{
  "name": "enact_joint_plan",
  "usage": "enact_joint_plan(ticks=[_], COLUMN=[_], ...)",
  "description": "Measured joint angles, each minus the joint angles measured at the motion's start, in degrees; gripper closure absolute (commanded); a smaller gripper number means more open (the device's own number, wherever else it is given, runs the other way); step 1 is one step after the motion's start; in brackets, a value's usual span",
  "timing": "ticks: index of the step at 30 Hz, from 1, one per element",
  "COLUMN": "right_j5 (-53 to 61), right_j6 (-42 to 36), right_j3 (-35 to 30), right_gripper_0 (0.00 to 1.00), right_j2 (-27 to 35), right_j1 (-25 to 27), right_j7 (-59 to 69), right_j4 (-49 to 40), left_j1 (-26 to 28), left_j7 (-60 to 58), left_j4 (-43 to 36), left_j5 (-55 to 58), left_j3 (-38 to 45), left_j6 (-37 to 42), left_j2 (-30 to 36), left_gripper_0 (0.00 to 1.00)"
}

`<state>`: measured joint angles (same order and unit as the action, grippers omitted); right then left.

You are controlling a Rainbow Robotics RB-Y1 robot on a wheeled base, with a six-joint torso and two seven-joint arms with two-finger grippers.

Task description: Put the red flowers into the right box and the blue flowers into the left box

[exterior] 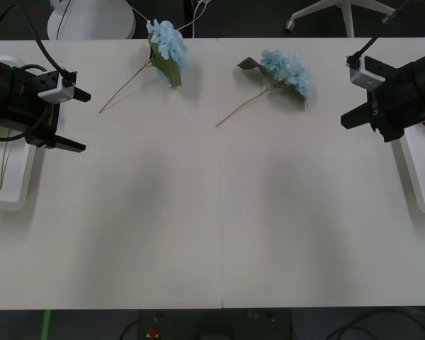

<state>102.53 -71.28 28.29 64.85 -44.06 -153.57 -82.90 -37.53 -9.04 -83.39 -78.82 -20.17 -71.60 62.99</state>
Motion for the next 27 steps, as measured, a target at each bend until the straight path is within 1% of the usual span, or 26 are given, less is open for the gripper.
enact_joint_plan(ticks=[5,6,7,8,9,13,15,17,22,27], right_j5=[9.0,10.0,10.7,11.2,11.4,11.4,11.4,11.5,13.3,13.8], right_j6=[0.4,0.4,0.4,0.4,0.5,1.0,1.5,2.0,2.0,0.3], right_j3=[-0.5,-0.7,-0.8,-1.0,-1.2,-1.8,-1.9,-1.9,-2.3,-3.1], right_gripper_0=[1.0,0.96,0.67,0.54,0.34,0.07,0.02,0.0,0.0,0.0], right_j2=[0.5,0.5,0.5,0.5,0.5,0.5,0.5,0.5,0.5,0.8], right_j1=[1.2,1.4,1.4,1.5,1.5,1.5,1.5,1.5,1.5,1.6], right_j7=[0.0,0.0,0.0,0.0,0.0,0.0,0.0,0.0,0.0,0.0], right_j4=[0.0,0.0,0.0,0.0,0.0,0.0,0.0,0.0,0.0,0.0], left_j1=[0.0,0.0,0.0,0.0,0.0,0.0,0.0,0.0,0.0,0.0], left_j7=[0.0,0.0,0.0,0.0,0.0,0.0,0.0,0.0,0.0,0.0], left_j4=[0.0,0.0,0.0,0.0,0.0,0.0,0.0,0.0,0.0,0.0], left_j5=[0.0,0.0,0.0,0.0,0.0,0.0,0.0,0.0,0.0,0.0], left_j3=[0.0,0.0,0.0,0.0,0.0,0.0,0.0,0.0,0.0,0.0], left_j6=[0.0,0.0,0.0,0.0,0.0,0.0,0.0,0.0,0.0,0.0], left_j2=[0.0,0.0,0.0,0.0,0.0,0.0,0.0,0.0,0.0,0.0], left_gripper_0=[0.0,0.0,0.0,0.0,0.0,0.0,0.0,0.0,0.0,0.0])
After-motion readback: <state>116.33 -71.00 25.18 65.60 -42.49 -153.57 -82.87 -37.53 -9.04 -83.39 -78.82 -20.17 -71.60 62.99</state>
